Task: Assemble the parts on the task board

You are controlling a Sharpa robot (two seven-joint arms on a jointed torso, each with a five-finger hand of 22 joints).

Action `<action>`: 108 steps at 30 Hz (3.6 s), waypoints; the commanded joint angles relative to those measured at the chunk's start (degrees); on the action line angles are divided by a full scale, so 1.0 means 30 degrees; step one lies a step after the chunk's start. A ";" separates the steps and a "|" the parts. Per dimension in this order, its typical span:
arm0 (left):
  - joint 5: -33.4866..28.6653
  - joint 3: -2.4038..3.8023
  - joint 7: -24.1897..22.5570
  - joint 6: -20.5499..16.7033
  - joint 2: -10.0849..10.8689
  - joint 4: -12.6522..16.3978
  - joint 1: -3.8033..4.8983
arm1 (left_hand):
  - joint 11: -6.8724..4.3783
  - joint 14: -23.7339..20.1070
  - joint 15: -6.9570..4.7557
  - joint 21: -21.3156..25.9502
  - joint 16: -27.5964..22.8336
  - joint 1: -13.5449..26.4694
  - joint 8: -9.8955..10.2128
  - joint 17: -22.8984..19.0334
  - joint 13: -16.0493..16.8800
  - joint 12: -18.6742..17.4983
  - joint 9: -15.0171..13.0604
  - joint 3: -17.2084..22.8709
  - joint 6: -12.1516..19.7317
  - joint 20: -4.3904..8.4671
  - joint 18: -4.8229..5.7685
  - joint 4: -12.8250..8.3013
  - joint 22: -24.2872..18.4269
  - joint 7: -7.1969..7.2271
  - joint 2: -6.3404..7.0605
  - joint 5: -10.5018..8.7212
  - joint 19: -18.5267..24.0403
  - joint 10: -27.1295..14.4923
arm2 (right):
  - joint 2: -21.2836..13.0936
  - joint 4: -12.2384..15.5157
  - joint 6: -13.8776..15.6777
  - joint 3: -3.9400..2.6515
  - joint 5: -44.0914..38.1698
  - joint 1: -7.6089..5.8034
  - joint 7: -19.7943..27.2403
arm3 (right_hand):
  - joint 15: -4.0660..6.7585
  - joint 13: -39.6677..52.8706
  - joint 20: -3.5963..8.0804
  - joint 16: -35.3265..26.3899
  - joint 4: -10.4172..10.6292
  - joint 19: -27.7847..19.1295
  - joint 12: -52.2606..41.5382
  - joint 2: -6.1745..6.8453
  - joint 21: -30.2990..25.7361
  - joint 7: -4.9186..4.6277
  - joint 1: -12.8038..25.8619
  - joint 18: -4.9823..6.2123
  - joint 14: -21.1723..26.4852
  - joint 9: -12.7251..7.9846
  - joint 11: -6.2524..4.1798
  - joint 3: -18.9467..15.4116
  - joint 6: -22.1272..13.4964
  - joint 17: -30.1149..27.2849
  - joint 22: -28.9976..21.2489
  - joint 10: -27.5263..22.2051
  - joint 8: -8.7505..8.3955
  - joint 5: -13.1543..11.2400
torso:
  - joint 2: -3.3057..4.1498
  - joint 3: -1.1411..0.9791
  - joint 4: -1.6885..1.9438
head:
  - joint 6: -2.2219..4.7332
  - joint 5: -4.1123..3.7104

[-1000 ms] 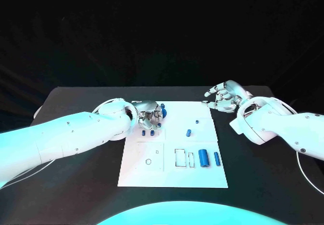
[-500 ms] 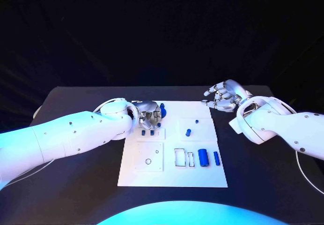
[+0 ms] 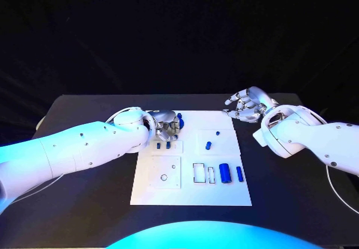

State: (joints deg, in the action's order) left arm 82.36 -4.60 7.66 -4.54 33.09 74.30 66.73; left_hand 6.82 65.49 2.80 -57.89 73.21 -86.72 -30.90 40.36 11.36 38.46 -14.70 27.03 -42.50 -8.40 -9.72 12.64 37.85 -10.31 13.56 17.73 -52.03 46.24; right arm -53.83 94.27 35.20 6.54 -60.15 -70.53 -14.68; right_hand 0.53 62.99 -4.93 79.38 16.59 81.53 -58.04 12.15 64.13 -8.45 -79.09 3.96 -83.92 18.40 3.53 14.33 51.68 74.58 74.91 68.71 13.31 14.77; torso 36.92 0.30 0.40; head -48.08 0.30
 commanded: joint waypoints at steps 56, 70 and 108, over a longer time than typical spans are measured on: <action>-0.0564 -0.0011 -0.0168 0.0101 -0.0573 -0.0695 -0.0007 | -0.0703 0.3233 -0.0659 -0.2917 0.2500 0.0540 0.1298 0.3459 -0.1236 -0.1705 0.0741 0.2094 -0.3466 0.0528 -0.0077 -0.2510 0.2507 0.0594 -0.0769 -0.1636 -0.0906 0.3501 | 0.0047 0.0093 -0.0074 -0.0004 -0.0117 0.0007 0.0131 | 0.0151 -0.0084 0.0004 -0.0038 -0.0002 -0.0018 0.0087 0.0096 -0.0026 0.0024 0.0056 0.0331 -0.0742 0.0043 -0.0040 0.0190 -0.0099 0.0057 0.0327 -0.0058 0.0150 0.0131 | -0.0047 0.0000 0.0008 | -0.0064 -0.0182; -0.3864 0.0825 -0.0395 0.0146 0.0935 0.0756 0.0023 | -0.0731 0.3324 -0.0671 -0.2950 0.2467 0.1005 0.1480 0.3293 -0.1316 -0.2119 0.0652 0.2119 -0.3763 0.0547 -0.0076 -0.2546 0.2529 0.0620 -0.0785 -0.1618 -0.0967 0.3851 | -0.0025 0.0091 -0.0069 -0.0004 -0.0146 0.0007 0.0083 | 0.0151 -0.0084 0.0004 -0.0038 -0.0002 -0.0018 0.0087 0.0096 -0.0026 0.0024 0.0056 0.0331 -0.0742 0.0043 -0.0040 0.0190 -0.0099 0.0057 0.0327 -0.0058 0.0150 0.0131 | -0.0079 -0.0029 0.0020 | -0.0013 -0.0171; -0.1950 0.1099 0.0022 0.1405 0.1553 0.0285 0.0012 | -0.0772 0.3373 -0.0704 -0.2950 0.2467 0.1093 0.1619 0.3350 -0.1366 -0.2368 0.0615 0.2158 -0.3836 0.0582 -0.0071 -0.2679 0.2552 0.0678 -0.0721 -0.1605 -0.0997 0.4002 | -0.0120 0.0114 -0.0119 -0.0004 -0.0253 0.0008 -0.0012 | 0.0160 -0.0194 0.0012 -0.0096 -0.0007 -0.0035 0.0169 0.0098 -0.0163 0.0032 0.0075 0.0353 -0.0734 0.0046 -0.0049 0.0226 -0.0102 -0.0001 0.0251 -0.0058 0.0173 0.0137 | -0.0034 -0.0005 0.0010 | -0.0063 -0.0001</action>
State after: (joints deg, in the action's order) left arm 75.80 -1.32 7.63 -1.85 37.92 75.14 66.77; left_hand 4.51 75.35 0.63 -66.73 80.54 -83.88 -26.27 50.36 7.33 31.62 -12.77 33.36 -53.67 -6.67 -9.72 4.96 45.50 -8.28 11.41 12.97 -54.78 57.97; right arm -54.22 94.56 35.17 6.53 -60.27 -70.53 -14.91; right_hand 0.53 62.46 -4.93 79.38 16.59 81.54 -57.72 12.15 63.90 -8.36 -79.09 3.96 -83.92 18.46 3.64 14.64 51.59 74.63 74.94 68.83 13.52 14.99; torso 36.83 0.30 0.37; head -48.26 0.34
